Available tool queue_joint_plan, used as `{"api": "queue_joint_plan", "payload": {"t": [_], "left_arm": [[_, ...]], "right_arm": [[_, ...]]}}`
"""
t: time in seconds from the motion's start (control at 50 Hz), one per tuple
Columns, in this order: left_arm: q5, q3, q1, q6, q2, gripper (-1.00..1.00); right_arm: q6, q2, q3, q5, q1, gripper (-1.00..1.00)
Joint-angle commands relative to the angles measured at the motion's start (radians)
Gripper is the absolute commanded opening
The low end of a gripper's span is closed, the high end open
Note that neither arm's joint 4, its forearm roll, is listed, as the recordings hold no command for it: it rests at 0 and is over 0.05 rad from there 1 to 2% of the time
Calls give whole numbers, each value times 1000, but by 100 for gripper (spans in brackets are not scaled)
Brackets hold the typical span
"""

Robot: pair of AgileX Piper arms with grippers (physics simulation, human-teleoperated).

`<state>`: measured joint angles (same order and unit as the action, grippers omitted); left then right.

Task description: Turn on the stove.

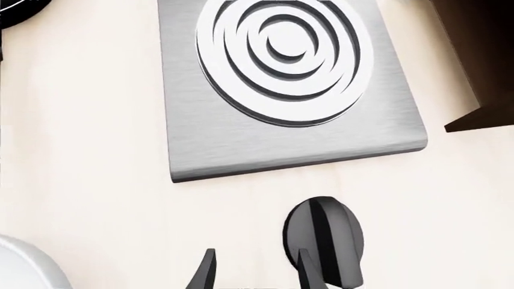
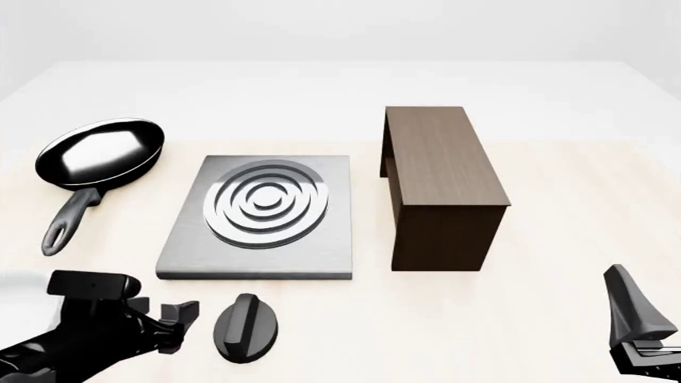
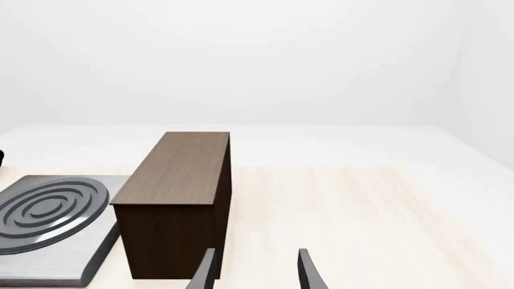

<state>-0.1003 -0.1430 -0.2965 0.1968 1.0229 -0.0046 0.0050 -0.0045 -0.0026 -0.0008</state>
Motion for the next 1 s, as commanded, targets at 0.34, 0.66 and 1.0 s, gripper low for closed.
{"api": "queue_joint_plan", "payload": {"t": [0.34, 0.66, 1.0], "left_arm": [[-202, 62, -148, 190, 223, 100], [-282, 69, -182, 220, 319, 100], [-352, -4, -299, 272, 446, 100]], "right_arm": [[0, 0, 0, 0, 0, 100], [0, 0, 0, 0, 0, 100], [0, 0, 0, 0, 0, 100]]}}
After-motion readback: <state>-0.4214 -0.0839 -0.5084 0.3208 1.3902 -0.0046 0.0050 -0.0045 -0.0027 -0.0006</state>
